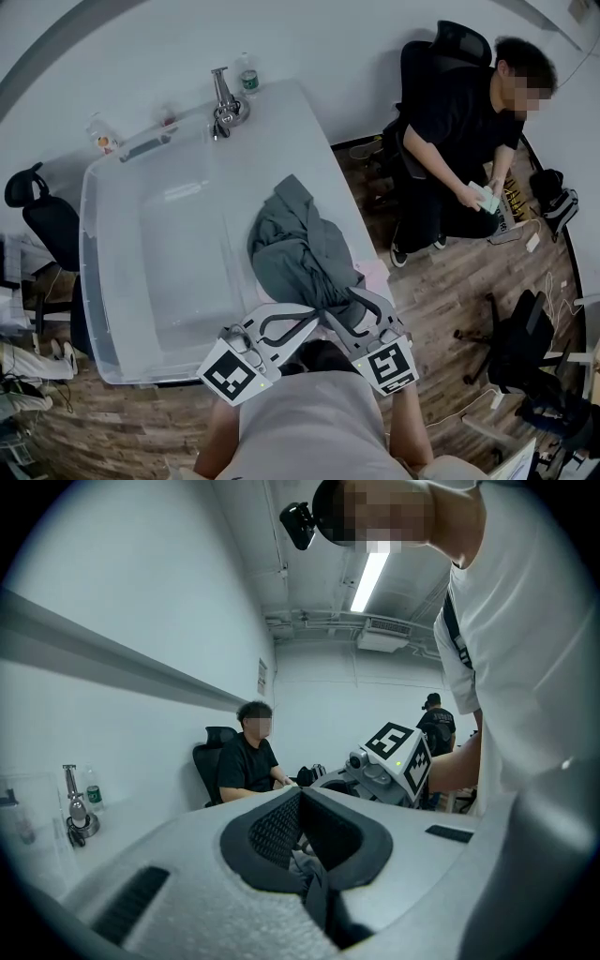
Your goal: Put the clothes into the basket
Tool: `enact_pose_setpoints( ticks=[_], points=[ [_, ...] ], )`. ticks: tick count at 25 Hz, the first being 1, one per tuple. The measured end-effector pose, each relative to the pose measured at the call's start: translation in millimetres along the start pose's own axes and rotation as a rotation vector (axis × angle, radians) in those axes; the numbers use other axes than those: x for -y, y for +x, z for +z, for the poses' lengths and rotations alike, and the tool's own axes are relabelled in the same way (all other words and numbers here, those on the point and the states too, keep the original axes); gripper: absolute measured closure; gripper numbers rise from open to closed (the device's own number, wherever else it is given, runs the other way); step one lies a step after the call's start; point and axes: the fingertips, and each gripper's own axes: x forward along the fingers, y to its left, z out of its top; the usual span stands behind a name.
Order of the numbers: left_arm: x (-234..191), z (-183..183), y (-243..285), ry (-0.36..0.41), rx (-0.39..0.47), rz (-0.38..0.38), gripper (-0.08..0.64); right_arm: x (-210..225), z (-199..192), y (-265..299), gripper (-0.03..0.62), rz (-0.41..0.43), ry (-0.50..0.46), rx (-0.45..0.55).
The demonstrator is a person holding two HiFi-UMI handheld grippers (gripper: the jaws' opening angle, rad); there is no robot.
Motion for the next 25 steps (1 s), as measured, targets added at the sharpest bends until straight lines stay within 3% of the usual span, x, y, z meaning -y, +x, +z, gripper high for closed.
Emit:
enact_pose_setpoints(
  ticks=[7,11,15,19,22,25],
  points=[
    [-2,-9,8,-0.005,-0.048,-0.014,0.555,3,-29,12,0.342,0.021,-0.009,-0.092],
    [0,-16,13,0.04,-0.087,-0.039,0.555,6,-42,17,0.314,0.029,0.009,-0.11],
    [0,-16,18,0.01,-0.1,-0.033,0.555,8,-55,25,0.284,0.052,-0.004,-0.139],
    [1,-21,23,0.042,-0.119,-0.054,0.555,10,-74,34,0.213,0.064,-0.003,-0.204],
    [0,-21,25,0.023,-0.125,-0.045,0.555,8,-89,40,0.144,0.083,-0.006,-0.249],
    [-2,-21,28,0.003,-0.129,-0.033,0.555,7,-99,46,0.121,0.103,-0.008,-0.276]
  ],
)
